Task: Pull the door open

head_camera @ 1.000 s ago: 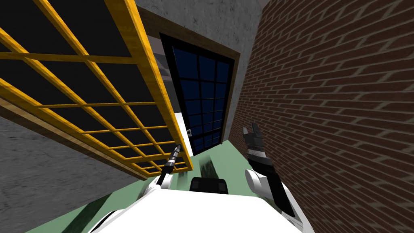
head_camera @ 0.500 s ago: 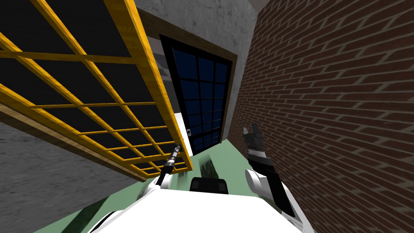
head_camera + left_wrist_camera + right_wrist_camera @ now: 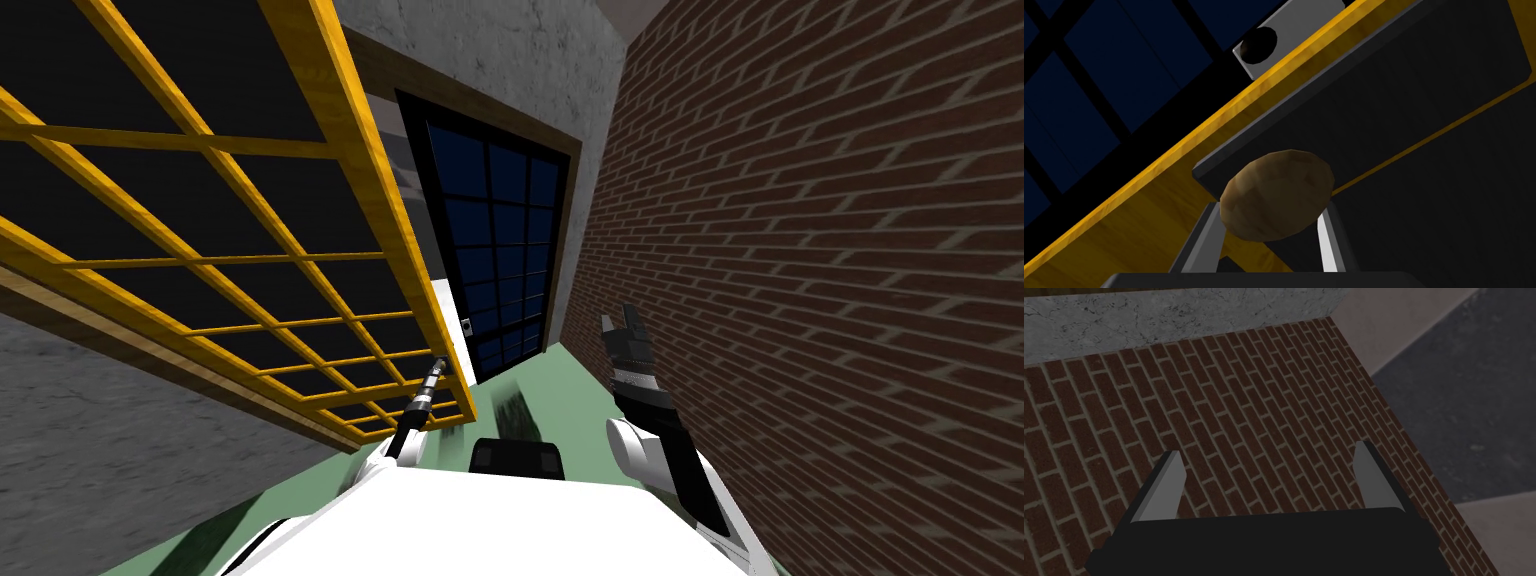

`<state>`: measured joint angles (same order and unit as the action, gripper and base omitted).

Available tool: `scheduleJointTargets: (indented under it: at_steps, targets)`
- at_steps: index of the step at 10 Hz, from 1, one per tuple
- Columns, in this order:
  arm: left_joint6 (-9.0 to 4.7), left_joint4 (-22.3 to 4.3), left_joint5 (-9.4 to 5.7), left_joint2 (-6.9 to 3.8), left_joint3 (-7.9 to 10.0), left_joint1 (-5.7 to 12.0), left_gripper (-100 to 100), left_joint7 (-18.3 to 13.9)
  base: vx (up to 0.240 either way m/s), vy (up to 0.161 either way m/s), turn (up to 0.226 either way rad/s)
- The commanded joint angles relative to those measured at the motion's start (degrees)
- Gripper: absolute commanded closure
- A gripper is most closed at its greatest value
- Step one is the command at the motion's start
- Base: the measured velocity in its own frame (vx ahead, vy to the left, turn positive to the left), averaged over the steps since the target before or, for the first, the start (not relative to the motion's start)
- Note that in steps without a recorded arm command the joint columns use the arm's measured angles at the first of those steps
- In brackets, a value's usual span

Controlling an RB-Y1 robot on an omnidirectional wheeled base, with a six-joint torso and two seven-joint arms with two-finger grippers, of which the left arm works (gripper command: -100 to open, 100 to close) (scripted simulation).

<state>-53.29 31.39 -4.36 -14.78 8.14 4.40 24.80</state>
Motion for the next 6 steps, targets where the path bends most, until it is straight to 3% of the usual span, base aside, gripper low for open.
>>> scheduleJointTargets:
  at_steps: [1,6]
  targets:
    - [0.51,0.69,-0.75,0.4,-0.61,-0.44,100,-2.86,-0.03,0.015,-0.042]
    - [0.66,0.97,-3.07,0.19,-1.45,-0.62,100,-9.78,-0.041,0.017,-0.064]
